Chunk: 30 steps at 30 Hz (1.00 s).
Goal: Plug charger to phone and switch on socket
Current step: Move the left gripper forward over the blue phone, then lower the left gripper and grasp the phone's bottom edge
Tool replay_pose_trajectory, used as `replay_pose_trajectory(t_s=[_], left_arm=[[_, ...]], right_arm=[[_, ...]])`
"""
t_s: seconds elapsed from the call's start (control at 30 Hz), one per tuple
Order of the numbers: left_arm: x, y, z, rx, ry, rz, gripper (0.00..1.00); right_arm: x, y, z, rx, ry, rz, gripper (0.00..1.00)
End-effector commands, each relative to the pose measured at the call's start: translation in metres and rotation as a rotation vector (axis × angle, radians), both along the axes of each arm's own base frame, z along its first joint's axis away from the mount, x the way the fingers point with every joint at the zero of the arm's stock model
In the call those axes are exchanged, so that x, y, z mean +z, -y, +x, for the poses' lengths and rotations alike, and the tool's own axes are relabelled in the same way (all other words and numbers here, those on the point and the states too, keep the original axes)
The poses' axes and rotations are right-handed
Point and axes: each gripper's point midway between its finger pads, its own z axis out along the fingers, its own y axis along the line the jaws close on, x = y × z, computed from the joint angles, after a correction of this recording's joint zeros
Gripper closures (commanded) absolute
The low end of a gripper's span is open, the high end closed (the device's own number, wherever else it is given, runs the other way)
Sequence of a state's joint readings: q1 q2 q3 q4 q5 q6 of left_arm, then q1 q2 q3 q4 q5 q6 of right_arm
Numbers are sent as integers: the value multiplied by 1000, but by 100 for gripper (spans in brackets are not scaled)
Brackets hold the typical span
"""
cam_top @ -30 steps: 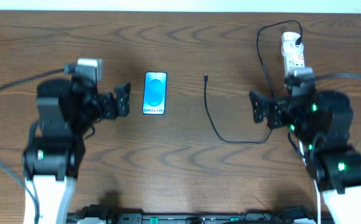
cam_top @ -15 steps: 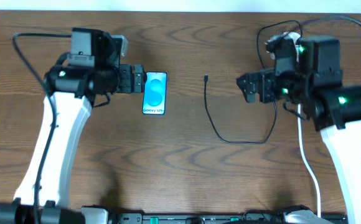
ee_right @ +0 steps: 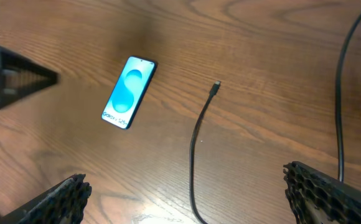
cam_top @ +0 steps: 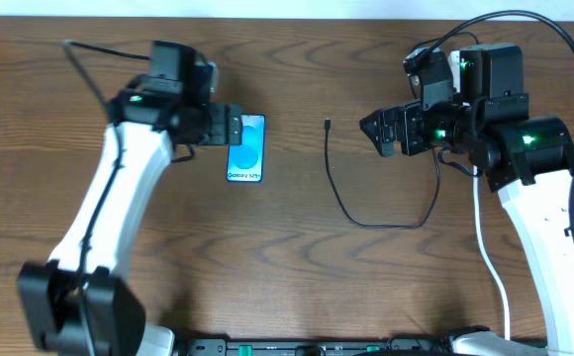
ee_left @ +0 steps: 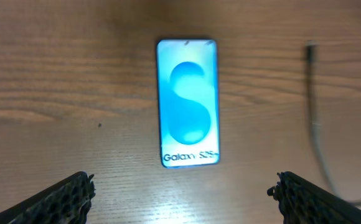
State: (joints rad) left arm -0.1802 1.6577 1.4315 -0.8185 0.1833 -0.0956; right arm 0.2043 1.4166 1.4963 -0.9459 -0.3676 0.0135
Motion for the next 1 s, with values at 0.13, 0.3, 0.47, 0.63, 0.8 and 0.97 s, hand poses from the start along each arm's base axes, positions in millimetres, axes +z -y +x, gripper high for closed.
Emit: replay_pose_trajectory(t_s=[0.13, 0.3, 0.47, 0.63, 0.8, 0.97], left_arm=[[-60, 11, 22, 112, -77, 103, 5], [-79, 25, 33, 116, -71, 89, 4], [-98, 30, 42, 120, -70, 99, 4], [-127, 24, 38, 150, -132, 141, 5], [-134, 31, 35, 140, -146, 144, 5], [-137, 41, 33, 123, -142, 147, 5]], right_arm=[[3, -6, -6, 35, -13, 9, 1], [-1, -5, -11, 35, -40, 4, 1], [-5, -4, -16, 31, -70, 1, 1], [-9, -2, -22, 31, -100, -5, 1], [-10, -2, -22, 31, -103, -5, 1], [-10, -2, -23, 31, -106, -6, 1]])
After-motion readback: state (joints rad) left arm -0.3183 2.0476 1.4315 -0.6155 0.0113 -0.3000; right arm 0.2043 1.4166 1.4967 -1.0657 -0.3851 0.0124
